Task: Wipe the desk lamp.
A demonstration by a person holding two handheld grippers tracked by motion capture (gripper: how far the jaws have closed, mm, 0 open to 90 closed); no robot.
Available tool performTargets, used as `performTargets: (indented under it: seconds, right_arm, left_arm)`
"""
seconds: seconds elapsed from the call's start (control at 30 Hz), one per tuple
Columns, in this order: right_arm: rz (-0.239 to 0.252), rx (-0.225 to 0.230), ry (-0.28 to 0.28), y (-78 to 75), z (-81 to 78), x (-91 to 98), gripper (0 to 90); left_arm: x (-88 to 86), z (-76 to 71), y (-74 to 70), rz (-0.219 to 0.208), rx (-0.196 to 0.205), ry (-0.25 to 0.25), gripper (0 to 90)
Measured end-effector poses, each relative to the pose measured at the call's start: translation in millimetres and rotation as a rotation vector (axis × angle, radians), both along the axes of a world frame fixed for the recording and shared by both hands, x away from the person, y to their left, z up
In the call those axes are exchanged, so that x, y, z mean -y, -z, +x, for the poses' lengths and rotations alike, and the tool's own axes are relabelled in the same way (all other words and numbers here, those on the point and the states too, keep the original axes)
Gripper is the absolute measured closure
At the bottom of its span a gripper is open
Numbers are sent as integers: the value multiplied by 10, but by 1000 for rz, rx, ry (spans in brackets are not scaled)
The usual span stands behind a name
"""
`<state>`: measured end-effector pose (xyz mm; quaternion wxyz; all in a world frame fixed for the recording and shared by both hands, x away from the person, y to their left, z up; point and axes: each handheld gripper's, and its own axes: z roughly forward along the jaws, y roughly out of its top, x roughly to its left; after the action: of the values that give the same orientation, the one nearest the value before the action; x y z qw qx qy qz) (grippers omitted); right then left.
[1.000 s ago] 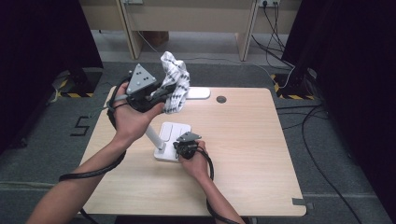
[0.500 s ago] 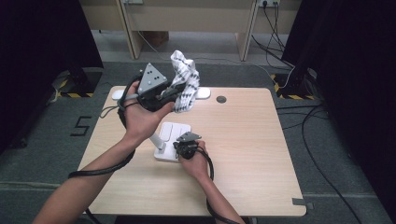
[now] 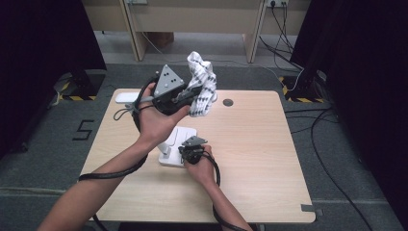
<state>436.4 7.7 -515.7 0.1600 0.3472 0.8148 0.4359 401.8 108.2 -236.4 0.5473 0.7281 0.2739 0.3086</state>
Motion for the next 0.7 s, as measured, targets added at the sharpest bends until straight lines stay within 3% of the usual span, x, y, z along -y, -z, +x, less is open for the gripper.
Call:
performTargets:
  seconds: [0.7]
  right_arm:
    - [2, -6, 5, -1, -11, -2, 900]
  left_arm:
    - [253, -20, -44, 17, 1, 46, 766]
